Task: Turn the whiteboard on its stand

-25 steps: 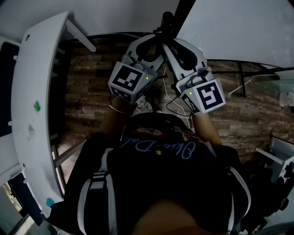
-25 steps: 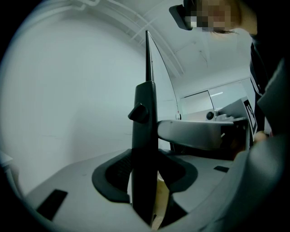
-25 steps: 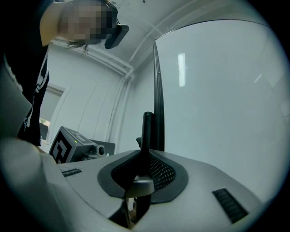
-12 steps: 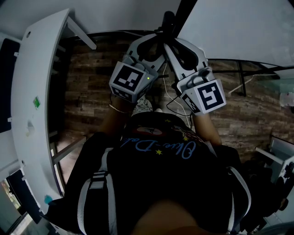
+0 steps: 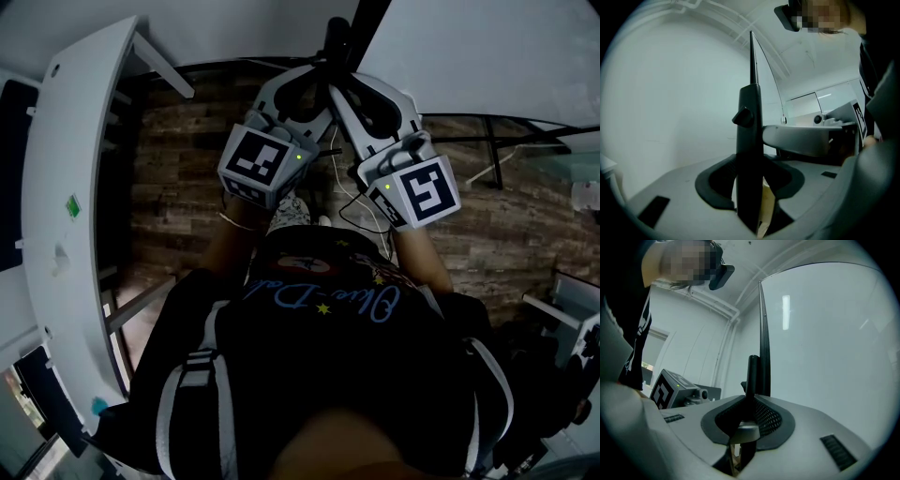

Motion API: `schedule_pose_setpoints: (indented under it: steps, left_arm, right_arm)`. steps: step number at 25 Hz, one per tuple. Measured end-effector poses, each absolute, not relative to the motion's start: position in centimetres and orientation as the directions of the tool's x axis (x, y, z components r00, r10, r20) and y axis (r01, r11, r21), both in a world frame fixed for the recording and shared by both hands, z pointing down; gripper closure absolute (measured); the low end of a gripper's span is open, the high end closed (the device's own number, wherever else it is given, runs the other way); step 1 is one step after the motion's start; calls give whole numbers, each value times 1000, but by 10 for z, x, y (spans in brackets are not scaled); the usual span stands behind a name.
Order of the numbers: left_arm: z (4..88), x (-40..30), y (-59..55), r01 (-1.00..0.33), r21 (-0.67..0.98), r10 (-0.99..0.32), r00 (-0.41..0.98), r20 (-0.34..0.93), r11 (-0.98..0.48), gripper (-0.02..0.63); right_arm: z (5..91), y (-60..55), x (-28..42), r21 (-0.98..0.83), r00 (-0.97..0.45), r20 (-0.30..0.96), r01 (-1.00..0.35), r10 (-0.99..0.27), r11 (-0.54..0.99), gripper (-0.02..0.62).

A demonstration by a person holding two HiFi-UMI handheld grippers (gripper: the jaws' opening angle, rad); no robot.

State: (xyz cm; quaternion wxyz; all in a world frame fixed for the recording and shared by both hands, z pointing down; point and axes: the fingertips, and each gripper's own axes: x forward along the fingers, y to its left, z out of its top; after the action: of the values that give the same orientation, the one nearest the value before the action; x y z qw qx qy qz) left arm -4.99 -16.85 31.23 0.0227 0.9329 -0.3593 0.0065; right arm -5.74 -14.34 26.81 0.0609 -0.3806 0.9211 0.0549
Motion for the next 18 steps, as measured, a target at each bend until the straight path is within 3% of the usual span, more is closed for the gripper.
schedule_pose_setpoints:
  steps: [18]
  left_arm:
    - [312, -51, -169, -670, 17, -670, 742, 18, -742, 426]
  right_arm:
    - [268, -143, -58, 63, -711, -143, -701, -689, 710, 529]
